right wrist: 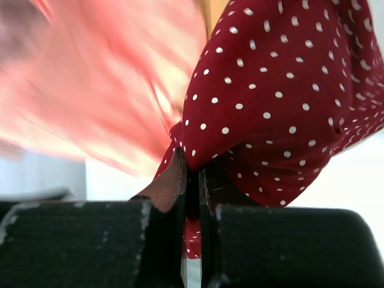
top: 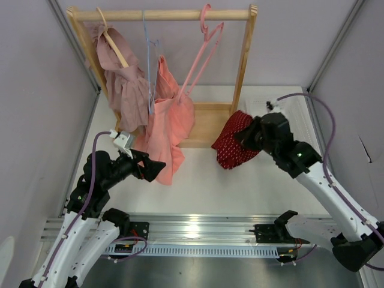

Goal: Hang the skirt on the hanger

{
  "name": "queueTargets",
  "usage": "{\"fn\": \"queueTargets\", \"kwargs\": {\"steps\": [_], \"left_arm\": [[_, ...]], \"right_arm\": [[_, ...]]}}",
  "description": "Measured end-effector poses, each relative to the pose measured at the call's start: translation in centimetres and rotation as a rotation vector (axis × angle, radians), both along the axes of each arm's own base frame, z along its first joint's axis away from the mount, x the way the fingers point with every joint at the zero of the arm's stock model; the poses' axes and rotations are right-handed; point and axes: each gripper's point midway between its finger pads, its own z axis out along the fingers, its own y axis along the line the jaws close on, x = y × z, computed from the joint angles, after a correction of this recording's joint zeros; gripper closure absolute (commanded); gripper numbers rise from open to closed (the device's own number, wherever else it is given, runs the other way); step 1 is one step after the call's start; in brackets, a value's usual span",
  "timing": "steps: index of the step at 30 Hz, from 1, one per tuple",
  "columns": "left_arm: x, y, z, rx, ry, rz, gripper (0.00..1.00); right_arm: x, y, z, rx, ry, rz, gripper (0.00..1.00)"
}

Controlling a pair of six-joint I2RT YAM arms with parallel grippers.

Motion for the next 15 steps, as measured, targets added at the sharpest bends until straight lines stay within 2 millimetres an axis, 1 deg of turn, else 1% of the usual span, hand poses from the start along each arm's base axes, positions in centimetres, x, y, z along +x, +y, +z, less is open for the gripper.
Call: {"fn": "queueTargets", "kwargs": {"steps": [3, 4, 6, 7, 9, 10, 12, 15], "left_arm": [[-0.1, -0.1, -0.1, -0.002, 0.005, -0.009, 0.01], [-0.1, -0.3, -0.1, -0.006, 0.009, -0.016, 0.02], [-0.1, -0.7, -0.1, -0.023, 0.024, -0.031, 0.03], [0.1, -1.0, -0.1, -0.039, 0.03, -0.041, 0.03], [0.3, -1.6, -0.7, -0.066, 0.064, -0.056, 0.05], [0.4, -2.0, -1.4, -0.079, 0.094, -0.061, 0.06], [0.7, -2.5, -2.9, -0.094, 0.154, -0.067, 0.07], [0.5, -3.5, -5.2, -0.091, 0.242, -0.081, 0.07]], "right_arm": [[-2.0, 2.9, -4.7, -0.012, 0.113, 0.112, 0.99], [-2.5, 3.7, -6.1, -0.017, 0.152, 0.146, 0.82], [-3.2, 5.2, -8.7, -0.013, 0.229, 0.204, 0.53], [-3.5, 5.5, -10.0, -0.022, 0.265, 0.223, 0.34], [-3.5, 6.2, -12.4, -0.036, 0.328, 0.247, 0.26], [-3.5, 6.4, -13.1, -0.045, 0.347, 0.255, 0.2], [-3.5, 6.5, -14.3, -0.062, 0.375, 0.261, 0.13], [-3.6, 6.5, -14.4, -0.079, 0.367, 0.265, 0.14]]}}
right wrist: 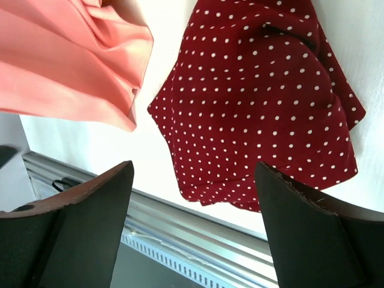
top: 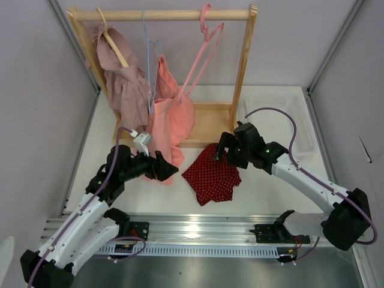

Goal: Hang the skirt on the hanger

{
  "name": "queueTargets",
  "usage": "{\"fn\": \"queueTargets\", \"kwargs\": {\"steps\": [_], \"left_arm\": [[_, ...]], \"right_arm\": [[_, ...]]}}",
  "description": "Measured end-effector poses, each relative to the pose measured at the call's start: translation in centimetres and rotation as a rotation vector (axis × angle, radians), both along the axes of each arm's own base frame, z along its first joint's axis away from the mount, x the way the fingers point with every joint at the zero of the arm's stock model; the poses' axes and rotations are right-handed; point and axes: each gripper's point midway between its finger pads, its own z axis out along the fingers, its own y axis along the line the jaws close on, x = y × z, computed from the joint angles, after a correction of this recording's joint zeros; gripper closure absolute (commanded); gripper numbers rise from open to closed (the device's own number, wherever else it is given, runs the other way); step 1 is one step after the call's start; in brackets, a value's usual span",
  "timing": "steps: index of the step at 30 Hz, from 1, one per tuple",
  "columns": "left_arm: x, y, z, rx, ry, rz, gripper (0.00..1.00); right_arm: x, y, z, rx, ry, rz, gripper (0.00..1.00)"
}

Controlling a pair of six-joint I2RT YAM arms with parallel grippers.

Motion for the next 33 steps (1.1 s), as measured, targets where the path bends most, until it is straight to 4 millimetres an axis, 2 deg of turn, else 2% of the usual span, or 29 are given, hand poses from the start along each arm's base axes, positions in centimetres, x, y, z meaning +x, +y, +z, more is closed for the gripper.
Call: {"fn": "queueTargets", "kwargs": {"steps": [2, 3, 5, 7, 10, 14, 19, 22, 25, 27, 29, 33], "left_arm": [[-0.4, -1.0, -1.3, 0.014, 0.045, -0.024, 0.08], [-0.6, -1.4, -1.7, 0.019, 0.057, -0.035, 0.08], [-1.0, -2.1, -2.4, 0.027, 0.07, -0.052, 0.09], [-1.1, -2.7, -2.9, 0.033, 0.072, -0.058, 0.12], [-1.2, -2.9, -4.0, 0.044, 0.093, -0.045, 0.14], [-0.7, -1.9, -5.5, 0.068, 0.12, 0.032, 0.12], [0.1, -0.5, -4.7, 0.076, 0.091, 0.134, 0.08], [0.6, -0.2, -3.3, 0.077, 0.072, 0.162, 0.08], [1.1, -0.4, -1.5, 0.06, 0.043, 0.169, 0.08], [1.3, -0.5, -0.9, 0.051, 0.031, 0.169, 0.08], [1.3, -0.5, -0.9, 0.052, 0.032, 0.169, 0.09], [1.3, -0.5, -1.2, 0.061, 0.04, 0.168, 0.08]], "right_arm": [[-0.2, 0.0, 0.2, -0.011, -0.018, 0.002, 0.2], [-0.5, 0.0, 0.4, -0.017, -0.028, 0.004, 0.29], [-1.7, 0.3, 0.8, -0.022, -0.05, 0.014, 0.42], [-3.7, 1.0, 1.0, -0.02, -0.067, 0.043, 0.58], [-7.8, 2.5, 0.4, -0.019, -0.061, 0.107, 0.59], [-12.4, 3.9, -2.8, -0.085, -0.011, 0.17, 0.63], [-15.6, 4.4, -7.6, -0.17, 0.067, 0.187, 0.62], [-16.2, 4.4, -10.5, -0.218, 0.106, 0.174, 0.57], [-15.9, 4.2, -12.7, -0.25, 0.129, 0.147, 0.53], [-15.5, 4.4, -13.4, -0.255, 0.135, 0.13, 0.48], [-14.9, 4.8, -13.8, -0.247, 0.134, 0.109, 0.48], [-13.4, 5.6, -13.5, -0.203, 0.113, 0.068, 0.47]]}}
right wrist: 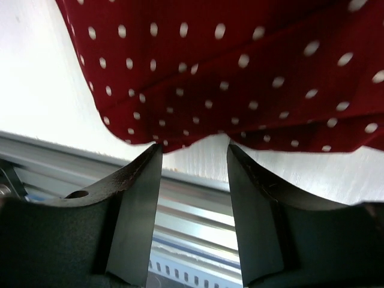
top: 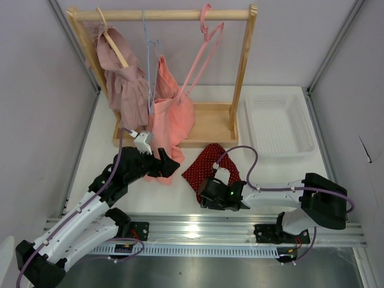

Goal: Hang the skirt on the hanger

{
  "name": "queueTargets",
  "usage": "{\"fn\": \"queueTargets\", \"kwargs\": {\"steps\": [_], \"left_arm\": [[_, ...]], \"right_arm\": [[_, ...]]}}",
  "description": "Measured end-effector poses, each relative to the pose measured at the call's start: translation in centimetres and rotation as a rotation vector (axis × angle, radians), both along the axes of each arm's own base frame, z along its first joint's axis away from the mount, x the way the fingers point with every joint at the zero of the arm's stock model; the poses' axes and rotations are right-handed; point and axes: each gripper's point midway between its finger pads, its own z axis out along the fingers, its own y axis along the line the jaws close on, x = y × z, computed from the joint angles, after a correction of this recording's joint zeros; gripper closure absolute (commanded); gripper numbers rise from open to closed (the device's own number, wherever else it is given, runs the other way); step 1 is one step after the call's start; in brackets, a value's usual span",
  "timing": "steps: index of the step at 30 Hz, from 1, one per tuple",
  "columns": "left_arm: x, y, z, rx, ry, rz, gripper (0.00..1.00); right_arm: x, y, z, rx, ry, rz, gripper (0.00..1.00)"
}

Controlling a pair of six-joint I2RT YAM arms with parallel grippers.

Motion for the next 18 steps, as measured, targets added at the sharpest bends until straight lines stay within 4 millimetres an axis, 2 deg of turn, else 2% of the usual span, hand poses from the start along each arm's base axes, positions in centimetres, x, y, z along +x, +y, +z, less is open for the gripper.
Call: {"fn": "queueTargets", "kwargs": {"steps": [7, 10, 11, 12, 14, 15, 17, 18], "left_arm": [[0.0, 0.0, -0.1, 0.002, 0.002, -0.001, 0.09], [0.0, -0.1, -0.2, 0.004, 0.008, -0.005, 0.08], [-0.1, -0.1, -0.3, 0.004, 0.011, -0.007, 0.09], [-0.1, -0.1, -0.3, 0.005, 0.012, -0.008, 0.09], [-0.1, -0.2, -0.4, 0.005, 0.016, -0.011, 0.08], [-0.1, -0.2, -0.4, 0.005, 0.018, -0.013, 0.08], [-0.1, -0.3, -0.5, 0.005, 0.022, -0.019, 0.09], [-0.2, -0.4, -0.5, 0.004, 0.025, -0.023, 0.09]], "right_arm": [[1.6, 0.4, -0.1, 0.022, -0.025, -0.046, 0.47], [2.3, 0.9, -0.1, 0.035, -0.037, -0.058, 0.54], [2.5, 1.1, -0.1, 0.031, -0.043, -0.061, 0.57], [2.6, 1.3, -0.2, 0.027, -0.047, -0.065, 0.67], [2.9, 1.6, -0.4, 0.012, -0.057, -0.071, 0.78], [3.1, 1.7, -0.5, 0.004, -0.063, -0.074, 0.86], [3.2, 1.6, -0.7, -0.018, -0.072, -0.079, 0.97], [3.3, 1.5, -0.7, -0.026, -0.074, -0.082, 1.0]]}}
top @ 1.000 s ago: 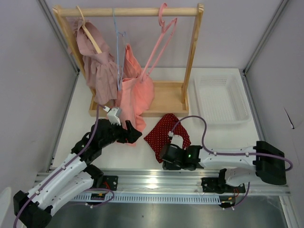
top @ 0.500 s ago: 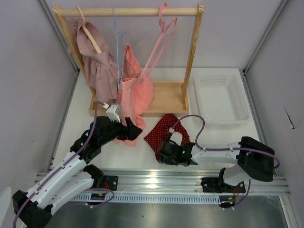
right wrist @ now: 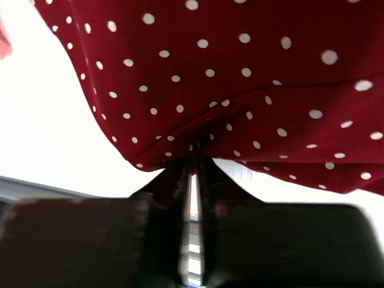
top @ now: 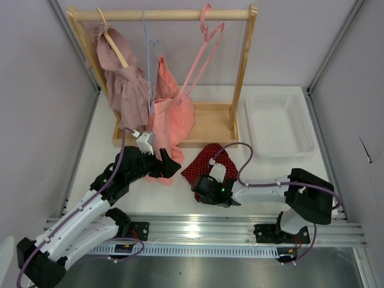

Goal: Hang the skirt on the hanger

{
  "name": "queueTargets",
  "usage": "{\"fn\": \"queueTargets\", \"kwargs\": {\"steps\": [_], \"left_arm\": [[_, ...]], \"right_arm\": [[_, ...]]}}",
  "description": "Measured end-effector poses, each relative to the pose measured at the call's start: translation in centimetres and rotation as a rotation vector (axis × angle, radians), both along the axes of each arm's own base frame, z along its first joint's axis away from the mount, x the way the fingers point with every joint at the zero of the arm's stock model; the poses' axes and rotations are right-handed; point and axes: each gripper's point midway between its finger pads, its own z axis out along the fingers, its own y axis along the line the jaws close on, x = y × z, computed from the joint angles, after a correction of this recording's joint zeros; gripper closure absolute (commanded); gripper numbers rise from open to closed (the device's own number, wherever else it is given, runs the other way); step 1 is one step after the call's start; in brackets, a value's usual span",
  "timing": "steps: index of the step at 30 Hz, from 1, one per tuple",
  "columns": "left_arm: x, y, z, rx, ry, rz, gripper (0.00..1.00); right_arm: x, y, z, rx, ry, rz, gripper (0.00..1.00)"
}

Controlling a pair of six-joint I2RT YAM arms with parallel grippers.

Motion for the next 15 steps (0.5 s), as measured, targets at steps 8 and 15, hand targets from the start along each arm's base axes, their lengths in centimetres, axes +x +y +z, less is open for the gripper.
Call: {"fn": "queueTargets", "kwargs": {"steps": [8, 15], "left_arm": [[-0.2, -0.8, -0.1, -0.019, 0.009, -0.041, 0.11], [-0.2, -2.4, -0.6, -0.045, 0.031, -0.11, 0.12]], "right_arm": [[-0.3, -1.8, 3.5, -0.157, -0.061, 0.036, 1.0], [1.4, -0.5, 17.6, -0.033, -0.249, 0.082, 1.0]]}}
